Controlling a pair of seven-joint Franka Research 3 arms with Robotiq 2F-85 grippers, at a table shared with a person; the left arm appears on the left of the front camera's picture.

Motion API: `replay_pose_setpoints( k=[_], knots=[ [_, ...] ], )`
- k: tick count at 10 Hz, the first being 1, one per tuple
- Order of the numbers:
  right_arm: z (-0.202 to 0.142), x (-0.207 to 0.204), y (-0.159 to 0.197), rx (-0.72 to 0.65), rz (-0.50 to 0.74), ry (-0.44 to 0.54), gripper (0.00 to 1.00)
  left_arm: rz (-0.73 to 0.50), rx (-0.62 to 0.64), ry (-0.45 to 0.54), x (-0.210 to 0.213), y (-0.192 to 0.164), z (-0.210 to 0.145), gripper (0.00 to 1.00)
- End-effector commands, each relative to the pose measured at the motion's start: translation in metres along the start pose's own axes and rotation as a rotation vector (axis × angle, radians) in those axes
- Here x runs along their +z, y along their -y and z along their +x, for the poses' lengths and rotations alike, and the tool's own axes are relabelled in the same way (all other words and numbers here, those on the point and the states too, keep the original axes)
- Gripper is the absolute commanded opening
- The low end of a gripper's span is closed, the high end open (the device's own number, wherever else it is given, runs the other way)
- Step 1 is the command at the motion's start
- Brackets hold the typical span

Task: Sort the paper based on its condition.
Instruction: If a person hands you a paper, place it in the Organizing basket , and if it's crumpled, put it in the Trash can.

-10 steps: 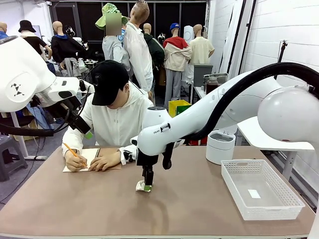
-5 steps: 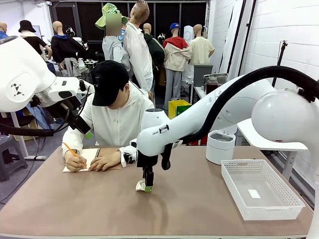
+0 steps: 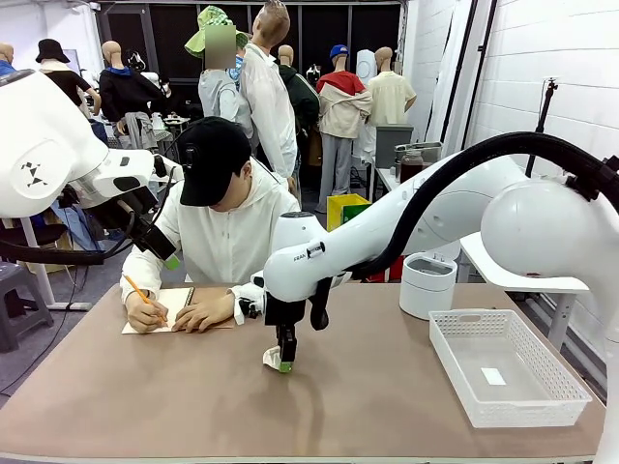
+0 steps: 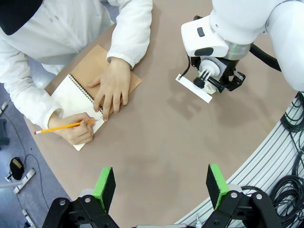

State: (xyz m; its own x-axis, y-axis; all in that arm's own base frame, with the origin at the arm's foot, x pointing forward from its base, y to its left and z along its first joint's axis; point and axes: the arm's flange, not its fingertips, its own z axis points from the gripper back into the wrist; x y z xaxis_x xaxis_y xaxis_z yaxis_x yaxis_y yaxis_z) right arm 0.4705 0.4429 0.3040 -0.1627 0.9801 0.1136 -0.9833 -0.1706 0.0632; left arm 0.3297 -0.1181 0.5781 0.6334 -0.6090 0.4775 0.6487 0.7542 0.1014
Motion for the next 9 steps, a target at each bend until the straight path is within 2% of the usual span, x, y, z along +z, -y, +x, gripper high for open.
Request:
replay_pose_setpoints(
  k=[1, 3, 4, 7, 9],
  knots=[
    [0.003, 0.001, 0.005, -0.003, 0.029, 0.007, 0.43, -0.018, -0.006, 0.006, 0.001, 0.0, 0.0, 1.0],
    [0.002, 0.002, 0.006, -0.018, 0.041, 0.017, 0.04, -0.018, -0.006, 0.006, 0.001, 0.0, 0.0, 1.0],
    [0.001, 0.004, 0.006, -0.029, 0.044, 0.023, 0.0, -0.018, -0.006, 0.006, 0.001, 0.0, 0.0, 1.0],
    [-0.006, 0.015, 0.004, -0.106, 0.021, 0.048, 0.0, -0.018, -0.006, 0.006, 0.001, 0.0, 0.0, 1.0],
    [-0.024, 0.05, -0.008, -0.213, 0.011, 0.019, 0.0, -0.018, -0.006, 0.006, 0.001, 0.0, 0.0, 1.0]
  ],
)
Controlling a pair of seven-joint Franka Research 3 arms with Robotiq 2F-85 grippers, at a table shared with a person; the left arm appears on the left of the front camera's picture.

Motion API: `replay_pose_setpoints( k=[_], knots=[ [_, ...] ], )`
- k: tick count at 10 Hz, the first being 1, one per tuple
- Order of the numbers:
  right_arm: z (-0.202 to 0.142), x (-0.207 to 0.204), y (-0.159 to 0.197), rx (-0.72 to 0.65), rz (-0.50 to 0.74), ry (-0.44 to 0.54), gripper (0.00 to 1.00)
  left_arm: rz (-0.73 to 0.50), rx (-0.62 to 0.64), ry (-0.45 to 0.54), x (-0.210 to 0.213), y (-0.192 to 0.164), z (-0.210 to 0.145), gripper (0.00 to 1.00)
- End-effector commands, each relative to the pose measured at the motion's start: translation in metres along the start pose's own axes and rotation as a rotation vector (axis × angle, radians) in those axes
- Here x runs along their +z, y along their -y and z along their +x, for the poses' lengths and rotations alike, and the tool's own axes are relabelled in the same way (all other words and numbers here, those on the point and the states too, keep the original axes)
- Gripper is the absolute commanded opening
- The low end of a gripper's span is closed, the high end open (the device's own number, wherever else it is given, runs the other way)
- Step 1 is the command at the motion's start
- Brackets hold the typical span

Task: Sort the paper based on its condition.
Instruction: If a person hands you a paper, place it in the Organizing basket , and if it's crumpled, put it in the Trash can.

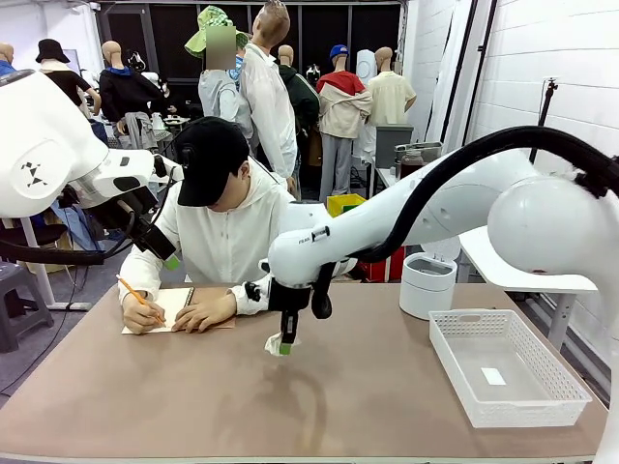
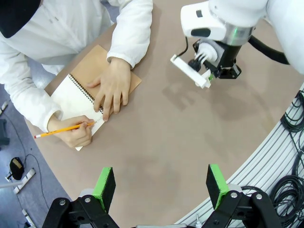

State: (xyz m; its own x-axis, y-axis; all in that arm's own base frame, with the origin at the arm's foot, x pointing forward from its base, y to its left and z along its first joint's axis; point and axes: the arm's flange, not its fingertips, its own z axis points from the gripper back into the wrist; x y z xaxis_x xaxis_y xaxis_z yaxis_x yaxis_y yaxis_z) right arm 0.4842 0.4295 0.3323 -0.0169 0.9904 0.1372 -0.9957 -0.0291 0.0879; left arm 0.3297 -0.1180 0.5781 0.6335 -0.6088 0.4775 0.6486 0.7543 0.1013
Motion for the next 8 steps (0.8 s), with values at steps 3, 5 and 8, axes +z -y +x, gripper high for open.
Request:
replay_pose_setpoints(
  k=[3, 5, 8],
  knots=[
    [-0.075, 0.085, -0.027, -0.234, -0.095, -0.087, 0.0, -0.017, -0.006, 0.006, 0.001, 0.0, 0.0, 1.0],
    [-0.116, 0.112, -0.029, -0.351, -0.16, -0.147, 0.0, -0.017, -0.006, 0.006, 0.001, 0.0, 0.0, 1.0],
    [-0.165, 0.135, -0.026, -0.478, -0.187, -0.14, 0.0, -0.017, -0.006, 0.006, 0.001, 0.0, 0.0, 1.0]
  ],
)
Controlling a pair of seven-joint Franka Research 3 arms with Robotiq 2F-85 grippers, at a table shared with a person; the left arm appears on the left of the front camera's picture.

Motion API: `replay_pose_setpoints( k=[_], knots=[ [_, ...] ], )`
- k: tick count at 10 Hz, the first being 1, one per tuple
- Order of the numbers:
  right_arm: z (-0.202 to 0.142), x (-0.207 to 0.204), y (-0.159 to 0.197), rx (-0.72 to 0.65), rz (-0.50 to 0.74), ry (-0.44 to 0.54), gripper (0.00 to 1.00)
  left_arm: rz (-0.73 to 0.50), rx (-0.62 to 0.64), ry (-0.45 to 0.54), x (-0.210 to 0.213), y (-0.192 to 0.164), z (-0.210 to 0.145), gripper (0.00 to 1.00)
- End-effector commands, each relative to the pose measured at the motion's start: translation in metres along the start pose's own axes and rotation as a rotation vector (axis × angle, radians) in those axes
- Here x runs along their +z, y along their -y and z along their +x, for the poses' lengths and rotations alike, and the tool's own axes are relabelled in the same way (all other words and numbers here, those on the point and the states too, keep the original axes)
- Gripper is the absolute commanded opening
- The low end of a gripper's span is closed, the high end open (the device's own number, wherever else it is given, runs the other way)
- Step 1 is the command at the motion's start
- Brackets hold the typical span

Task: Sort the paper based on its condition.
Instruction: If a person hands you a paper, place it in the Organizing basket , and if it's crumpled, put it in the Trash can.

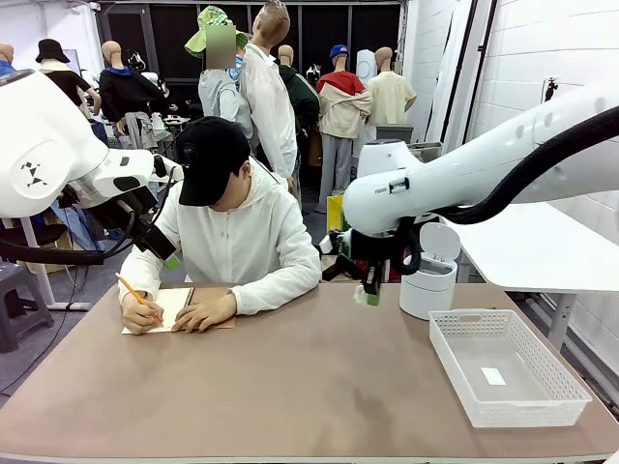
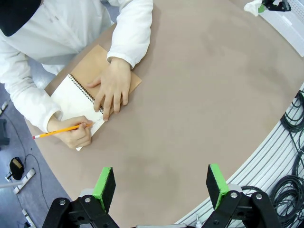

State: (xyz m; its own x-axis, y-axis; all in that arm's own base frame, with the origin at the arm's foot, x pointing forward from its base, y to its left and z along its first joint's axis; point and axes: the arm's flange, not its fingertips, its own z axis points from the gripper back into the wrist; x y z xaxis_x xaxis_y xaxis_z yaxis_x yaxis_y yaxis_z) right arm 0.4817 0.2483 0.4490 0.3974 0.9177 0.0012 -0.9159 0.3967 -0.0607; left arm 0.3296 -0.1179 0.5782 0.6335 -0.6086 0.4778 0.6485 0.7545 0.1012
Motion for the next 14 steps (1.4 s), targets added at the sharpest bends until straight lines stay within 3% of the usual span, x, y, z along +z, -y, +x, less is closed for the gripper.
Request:
replay_pose_setpoints(
  k=[1, 2, 6, 7, 9, 14],
  knots=[
    [-0.007, 0.002, -0.019, -0.064, -0.014, 0.024, 0.0, -0.018, -0.006, 0.006, 0.001, 0.0, 0.0, 1.0],
    [0.0, 0.0, 0.0, 0.0, 0.0, 0.0, 0.0, -0.018, -0.006, 0.006, 0.001, 0.0, 0.0, 1.0],
    [-0.004, 0.001, -0.004, -0.016, 0.0, 0.0, 0.0, -0.018, -0.006, 0.006, 0.001, 0.0, 0.0, 1.0],
    [-0.005, -0.002, 0.003, -0.125, -0.119, -0.044, 0.0, -0.018, -0.006, 0.006, 0.001, 0.0, 0.0, 1.0],
    [-0.016, 0.011, 0.026, -0.248, -0.231, -0.14, 0.0, -0.018, -0.006, 0.006, 0.001, 0.0, 0.0, 1.0],
    [-0.03, 0.037, 0.089, -0.336, -0.319, -0.243, 0.0, -0.018, -0.006, 0.006, 0.001, 0.0, 0.0, 1.0]
  ],
)
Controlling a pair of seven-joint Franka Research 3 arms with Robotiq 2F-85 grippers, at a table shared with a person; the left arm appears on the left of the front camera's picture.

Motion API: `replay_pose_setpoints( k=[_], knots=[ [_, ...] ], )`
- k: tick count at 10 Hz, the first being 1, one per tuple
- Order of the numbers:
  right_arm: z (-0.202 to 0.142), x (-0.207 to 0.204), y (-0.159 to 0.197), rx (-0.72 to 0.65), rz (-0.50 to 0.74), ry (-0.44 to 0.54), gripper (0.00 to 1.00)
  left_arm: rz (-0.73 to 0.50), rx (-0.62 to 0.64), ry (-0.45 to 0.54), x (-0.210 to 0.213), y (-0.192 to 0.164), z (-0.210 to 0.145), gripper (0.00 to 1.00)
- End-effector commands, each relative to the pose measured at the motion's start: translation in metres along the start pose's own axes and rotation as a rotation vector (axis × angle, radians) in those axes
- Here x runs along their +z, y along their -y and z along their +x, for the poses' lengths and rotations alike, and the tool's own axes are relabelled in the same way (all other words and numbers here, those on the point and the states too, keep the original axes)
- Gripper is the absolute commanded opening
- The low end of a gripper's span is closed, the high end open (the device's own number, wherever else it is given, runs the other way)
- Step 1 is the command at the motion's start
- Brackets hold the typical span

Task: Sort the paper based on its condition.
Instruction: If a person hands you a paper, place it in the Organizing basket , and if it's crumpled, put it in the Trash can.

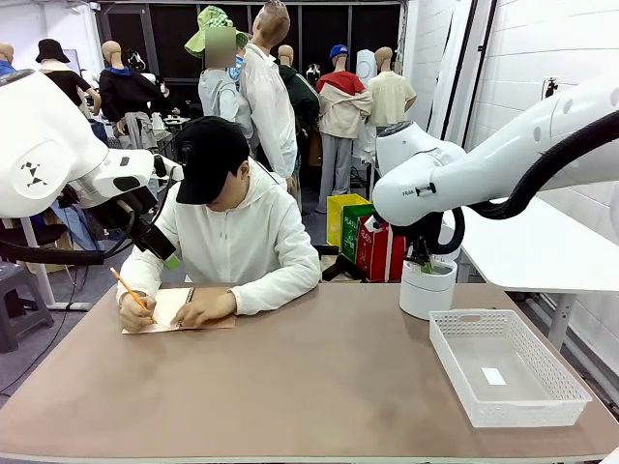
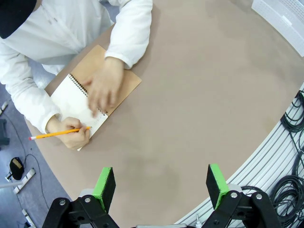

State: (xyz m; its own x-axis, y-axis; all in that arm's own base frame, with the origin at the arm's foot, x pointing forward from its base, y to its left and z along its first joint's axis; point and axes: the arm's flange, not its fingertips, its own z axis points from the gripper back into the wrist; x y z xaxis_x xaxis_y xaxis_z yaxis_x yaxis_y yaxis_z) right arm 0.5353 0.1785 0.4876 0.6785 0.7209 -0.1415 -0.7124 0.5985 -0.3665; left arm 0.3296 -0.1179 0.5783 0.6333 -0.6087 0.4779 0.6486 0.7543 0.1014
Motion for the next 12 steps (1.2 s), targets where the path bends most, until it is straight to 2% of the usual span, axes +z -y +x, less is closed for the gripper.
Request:
replay_pose_setpoints(
  k=[1, 5, 12],
  knots=[
    [0.018, 0.003, 0.018, -0.048, -0.067, -0.033, 0.0, -0.018, -0.006, 0.006, 0.001, 0.0, 0.0, 1.0],
    [0.037, -0.015, 0.039, -0.097, -0.232, -0.064, 0.0, -0.018, -0.006, 0.006, 0.001, 0.0, 0.0, 1.0],
    [0.057, -0.045, 0.055, -0.121, -0.243, -0.068, 0.0, -0.018, -0.006, 0.006, 0.001, 0.0, 0.0, 1.0]
  ],
)
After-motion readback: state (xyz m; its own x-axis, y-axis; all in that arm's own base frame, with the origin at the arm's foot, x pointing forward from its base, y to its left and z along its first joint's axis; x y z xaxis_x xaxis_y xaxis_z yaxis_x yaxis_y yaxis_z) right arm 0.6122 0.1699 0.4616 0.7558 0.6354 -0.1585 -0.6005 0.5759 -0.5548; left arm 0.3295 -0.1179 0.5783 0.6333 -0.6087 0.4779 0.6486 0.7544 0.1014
